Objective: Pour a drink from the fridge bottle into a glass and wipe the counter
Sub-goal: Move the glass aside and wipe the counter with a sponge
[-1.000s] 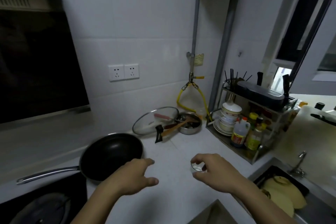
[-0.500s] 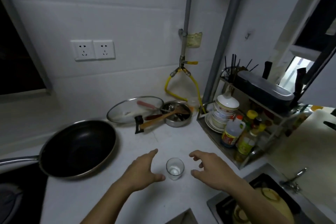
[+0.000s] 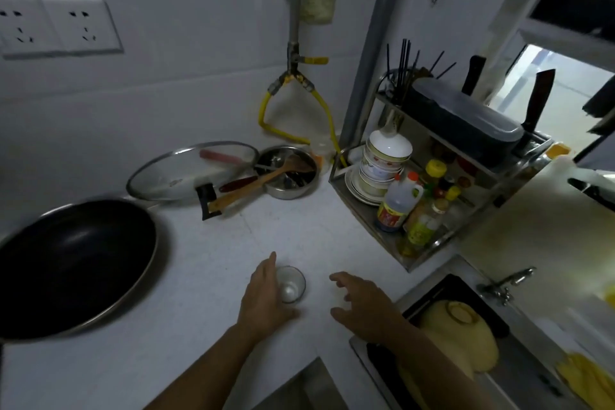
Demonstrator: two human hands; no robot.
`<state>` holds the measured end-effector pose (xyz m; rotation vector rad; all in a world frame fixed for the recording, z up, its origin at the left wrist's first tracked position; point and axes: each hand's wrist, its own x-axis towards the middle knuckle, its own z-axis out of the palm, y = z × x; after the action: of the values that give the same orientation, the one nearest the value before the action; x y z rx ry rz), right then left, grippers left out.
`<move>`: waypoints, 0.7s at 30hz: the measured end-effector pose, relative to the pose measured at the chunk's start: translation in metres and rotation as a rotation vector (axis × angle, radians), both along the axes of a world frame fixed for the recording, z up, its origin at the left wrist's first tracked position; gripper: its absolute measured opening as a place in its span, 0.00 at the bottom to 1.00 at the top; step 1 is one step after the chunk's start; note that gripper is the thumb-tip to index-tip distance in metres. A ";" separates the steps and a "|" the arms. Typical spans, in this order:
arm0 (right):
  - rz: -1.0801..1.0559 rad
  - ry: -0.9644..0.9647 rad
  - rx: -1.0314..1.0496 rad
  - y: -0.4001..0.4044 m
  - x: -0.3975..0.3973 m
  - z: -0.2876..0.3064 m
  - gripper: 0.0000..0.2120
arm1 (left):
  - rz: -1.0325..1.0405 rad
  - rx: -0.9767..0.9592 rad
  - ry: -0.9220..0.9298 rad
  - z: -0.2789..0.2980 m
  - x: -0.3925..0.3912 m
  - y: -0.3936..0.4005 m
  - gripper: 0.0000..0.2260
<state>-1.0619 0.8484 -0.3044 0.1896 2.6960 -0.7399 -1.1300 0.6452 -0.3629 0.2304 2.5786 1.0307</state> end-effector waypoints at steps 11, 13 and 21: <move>-0.069 -0.136 0.009 0.008 0.012 -0.038 0.29 | -0.069 -0.079 0.075 -0.038 -0.030 0.012 0.51; -0.058 -0.156 0.000 0.007 0.011 -0.041 0.29 | -0.055 -0.059 0.078 -0.040 -0.031 0.013 0.50; 0.013 -0.199 0.022 -0.010 0.003 -0.054 0.31 | -0.028 0.015 0.101 -0.040 -0.024 -0.012 0.49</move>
<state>-1.0591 0.8384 -0.3585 0.2378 2.5151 -0.6519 -1.1537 0.6335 -0.4032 0.3294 2.6504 1.0539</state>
